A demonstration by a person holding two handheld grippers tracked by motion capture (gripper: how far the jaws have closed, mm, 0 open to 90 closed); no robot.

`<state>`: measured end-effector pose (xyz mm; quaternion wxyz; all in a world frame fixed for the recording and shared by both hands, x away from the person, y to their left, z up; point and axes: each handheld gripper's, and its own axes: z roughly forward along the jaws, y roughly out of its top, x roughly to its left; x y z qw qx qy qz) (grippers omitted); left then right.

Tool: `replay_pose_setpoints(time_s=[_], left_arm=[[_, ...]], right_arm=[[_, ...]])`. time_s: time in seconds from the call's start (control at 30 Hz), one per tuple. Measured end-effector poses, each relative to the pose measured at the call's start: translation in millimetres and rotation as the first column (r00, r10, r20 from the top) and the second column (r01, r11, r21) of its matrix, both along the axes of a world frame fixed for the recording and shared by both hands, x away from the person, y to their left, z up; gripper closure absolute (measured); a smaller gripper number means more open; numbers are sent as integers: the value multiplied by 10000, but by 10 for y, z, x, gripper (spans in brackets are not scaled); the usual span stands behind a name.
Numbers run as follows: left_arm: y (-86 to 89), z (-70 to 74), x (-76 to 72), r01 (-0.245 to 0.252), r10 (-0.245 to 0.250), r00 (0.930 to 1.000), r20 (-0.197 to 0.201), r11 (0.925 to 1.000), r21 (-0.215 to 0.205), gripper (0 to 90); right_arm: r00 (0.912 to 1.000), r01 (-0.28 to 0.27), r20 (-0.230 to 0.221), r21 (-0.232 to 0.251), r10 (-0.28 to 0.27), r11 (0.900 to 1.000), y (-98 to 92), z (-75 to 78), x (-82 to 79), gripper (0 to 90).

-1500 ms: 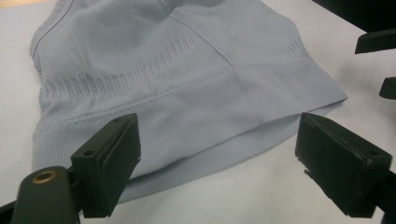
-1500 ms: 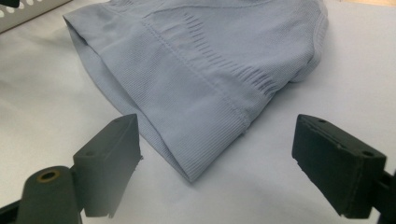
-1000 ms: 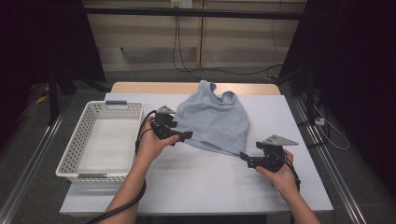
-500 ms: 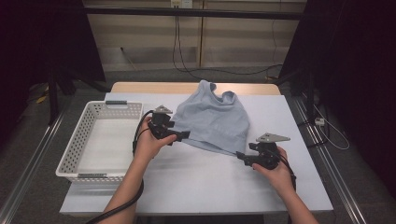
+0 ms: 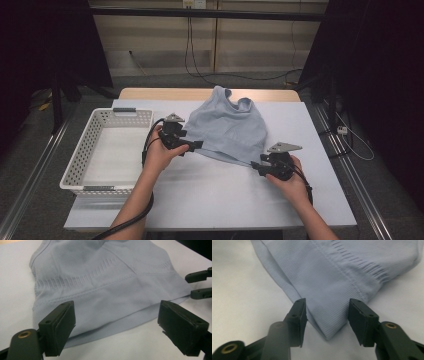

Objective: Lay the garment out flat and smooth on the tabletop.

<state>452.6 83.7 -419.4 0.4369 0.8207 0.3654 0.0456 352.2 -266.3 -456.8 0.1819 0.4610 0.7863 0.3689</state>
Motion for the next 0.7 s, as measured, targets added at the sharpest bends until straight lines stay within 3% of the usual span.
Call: replay_pose_setpoints(time_s=[0.17, 0.3, 0.53, 0.7], left_arm=[[-12, 32, -16, -7, 7, 9999, 109, 10000, -18, 150], [-20, 34, -14, -4, 4, 9999, 114, 10000, -1, 151], [-29, 14, 8, -5, 5, 10000, -12, 10000, 33, 151], [-30, 13, 4, -56, 56, 10000, 17, 10000, 54, 152]], right_arm=[[9999, 151, 43, -90, -150, 9998, -27, -4, -17, 658], [10000, 7, -9, -293, -7, 9996, -9, -22, -9, 694], [9990, -352, 263, -619, 368, 9975, 27, -58, -26, 642], [9999, -68, 140, -453, 74, 9990, -23, -48, -8, 793]])
